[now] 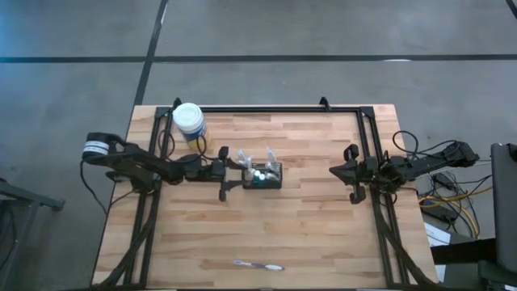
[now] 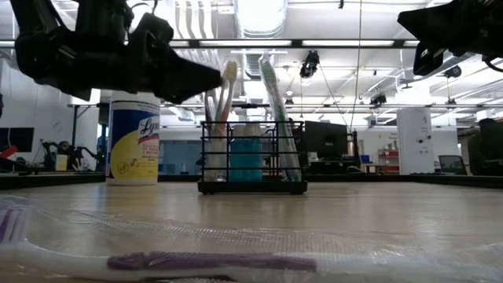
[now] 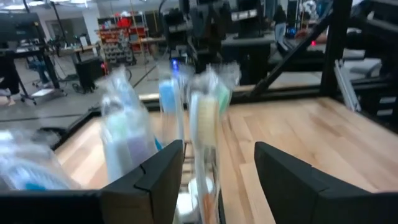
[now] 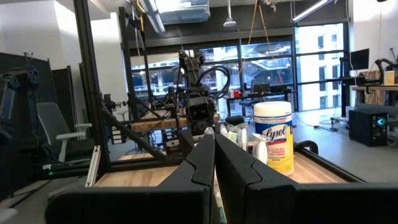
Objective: Pick & Place toothbrushing station
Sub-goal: Put the violet toothbrush into the mesh organizer
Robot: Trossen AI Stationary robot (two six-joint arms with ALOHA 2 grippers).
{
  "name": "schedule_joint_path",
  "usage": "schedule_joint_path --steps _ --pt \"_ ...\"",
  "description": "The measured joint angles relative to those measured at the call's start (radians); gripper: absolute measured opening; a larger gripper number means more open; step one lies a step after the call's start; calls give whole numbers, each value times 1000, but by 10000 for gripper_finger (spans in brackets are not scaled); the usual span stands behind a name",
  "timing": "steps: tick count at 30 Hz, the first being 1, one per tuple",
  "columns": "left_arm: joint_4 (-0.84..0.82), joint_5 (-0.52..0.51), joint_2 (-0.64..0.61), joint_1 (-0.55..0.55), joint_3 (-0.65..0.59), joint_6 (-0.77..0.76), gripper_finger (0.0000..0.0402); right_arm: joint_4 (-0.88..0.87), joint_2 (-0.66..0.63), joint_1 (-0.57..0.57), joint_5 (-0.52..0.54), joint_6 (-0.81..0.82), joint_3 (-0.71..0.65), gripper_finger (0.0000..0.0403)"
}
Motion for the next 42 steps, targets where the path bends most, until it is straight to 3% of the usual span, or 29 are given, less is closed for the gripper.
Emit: schedule_joint_path --steps 10,18,23,32,42 --pt "-143 -2 -167 -53 59 83 192 0 0 0 0 -2 0 11" --pt "-503 -33 -265 -58 163 119 77 0 0 0 1 -2 0 11" --pt "-666 -69 -497 -106 137 155 9 0 0 0 -5 0 0 11" --pt "-993 -107 -942 -128 26 2 4 0 18 0 -8 -6 0 11" --pt "-1011 -142 -1225 -129 -199 -14 2 10 59 0 -5 17 0 11"
